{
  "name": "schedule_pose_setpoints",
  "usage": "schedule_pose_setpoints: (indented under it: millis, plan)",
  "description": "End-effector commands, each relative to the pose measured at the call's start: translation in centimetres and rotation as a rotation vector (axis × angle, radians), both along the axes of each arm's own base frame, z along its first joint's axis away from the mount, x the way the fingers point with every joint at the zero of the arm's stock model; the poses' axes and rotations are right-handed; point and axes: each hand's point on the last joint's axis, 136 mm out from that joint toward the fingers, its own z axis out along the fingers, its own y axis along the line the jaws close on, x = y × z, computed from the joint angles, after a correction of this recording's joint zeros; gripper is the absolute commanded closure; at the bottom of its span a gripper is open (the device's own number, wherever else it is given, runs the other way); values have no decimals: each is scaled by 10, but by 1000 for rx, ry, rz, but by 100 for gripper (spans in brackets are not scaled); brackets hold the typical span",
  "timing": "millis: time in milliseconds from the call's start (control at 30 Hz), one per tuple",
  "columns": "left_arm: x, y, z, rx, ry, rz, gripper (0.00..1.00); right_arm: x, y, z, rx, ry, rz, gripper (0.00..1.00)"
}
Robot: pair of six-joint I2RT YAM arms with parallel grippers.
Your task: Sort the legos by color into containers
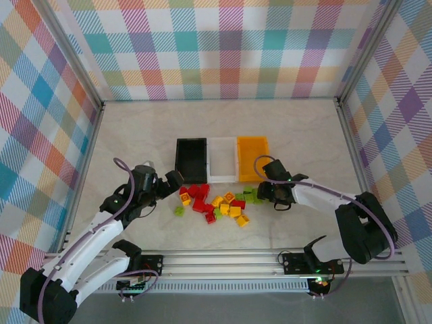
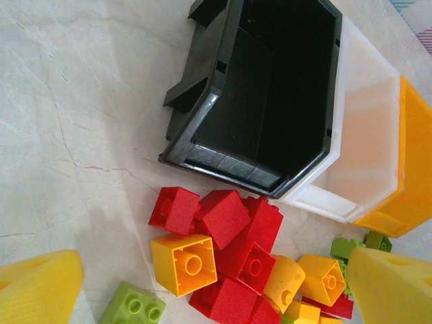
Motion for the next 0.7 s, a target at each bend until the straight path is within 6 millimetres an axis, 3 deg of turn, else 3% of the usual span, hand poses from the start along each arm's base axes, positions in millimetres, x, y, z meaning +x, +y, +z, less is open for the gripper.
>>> schedule_pose_setpoints:
  millis: [0,267,433,567,667]
  plan:
    - [-1,-5,-2,-13,-1,-21,0,2,0,1,-46,17,0,38]
    - [-3,-5,-2,-9,8,-31,0,-3,-5,-2,-63,36,-24,55]
    - [-2,-8,6,-13,5,-41,0,-5,-6,-7,-70,53,-26,51]
    - [-5,-5,4,6,39,-25,0,-9,-8,-17,-85,83,-26,53]
    - [-9,-5,7,-4,51,-20,0,-9,-8,-14,-76,66,-29,58]
